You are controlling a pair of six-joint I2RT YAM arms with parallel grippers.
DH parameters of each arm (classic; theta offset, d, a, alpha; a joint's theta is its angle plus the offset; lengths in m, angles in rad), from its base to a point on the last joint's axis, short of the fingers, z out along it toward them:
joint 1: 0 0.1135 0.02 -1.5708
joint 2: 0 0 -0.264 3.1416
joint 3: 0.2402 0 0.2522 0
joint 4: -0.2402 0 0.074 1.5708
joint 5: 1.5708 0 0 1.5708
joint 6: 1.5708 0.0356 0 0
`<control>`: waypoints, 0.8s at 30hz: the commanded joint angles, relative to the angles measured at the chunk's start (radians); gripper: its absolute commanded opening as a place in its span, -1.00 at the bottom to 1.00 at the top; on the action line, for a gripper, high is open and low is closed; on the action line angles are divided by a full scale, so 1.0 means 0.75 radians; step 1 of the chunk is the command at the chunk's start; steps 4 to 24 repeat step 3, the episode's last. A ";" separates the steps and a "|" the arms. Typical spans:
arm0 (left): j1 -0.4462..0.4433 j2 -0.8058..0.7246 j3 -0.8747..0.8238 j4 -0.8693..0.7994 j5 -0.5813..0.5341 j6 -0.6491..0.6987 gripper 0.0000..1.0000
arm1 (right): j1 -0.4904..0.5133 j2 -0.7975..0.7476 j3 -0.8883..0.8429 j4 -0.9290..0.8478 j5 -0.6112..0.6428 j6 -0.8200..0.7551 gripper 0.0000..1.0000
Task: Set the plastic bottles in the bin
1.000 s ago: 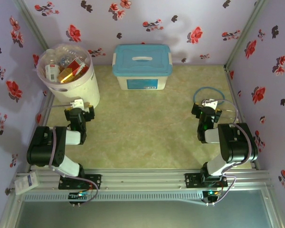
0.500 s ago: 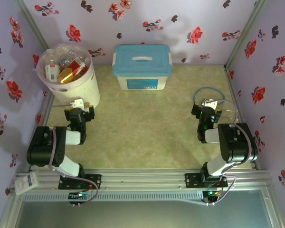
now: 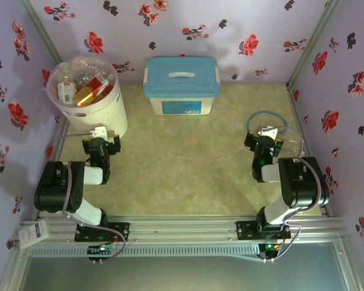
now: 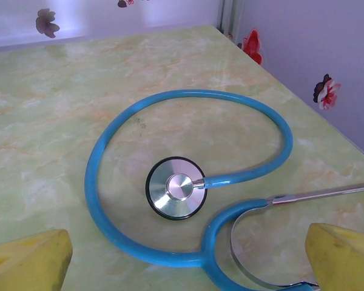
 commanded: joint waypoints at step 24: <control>0.014 0.016 0.037 0.046 0.005 -0.001 0.99 | -0.003 -0.003 0.014 0.022 0.034 0.025 0.99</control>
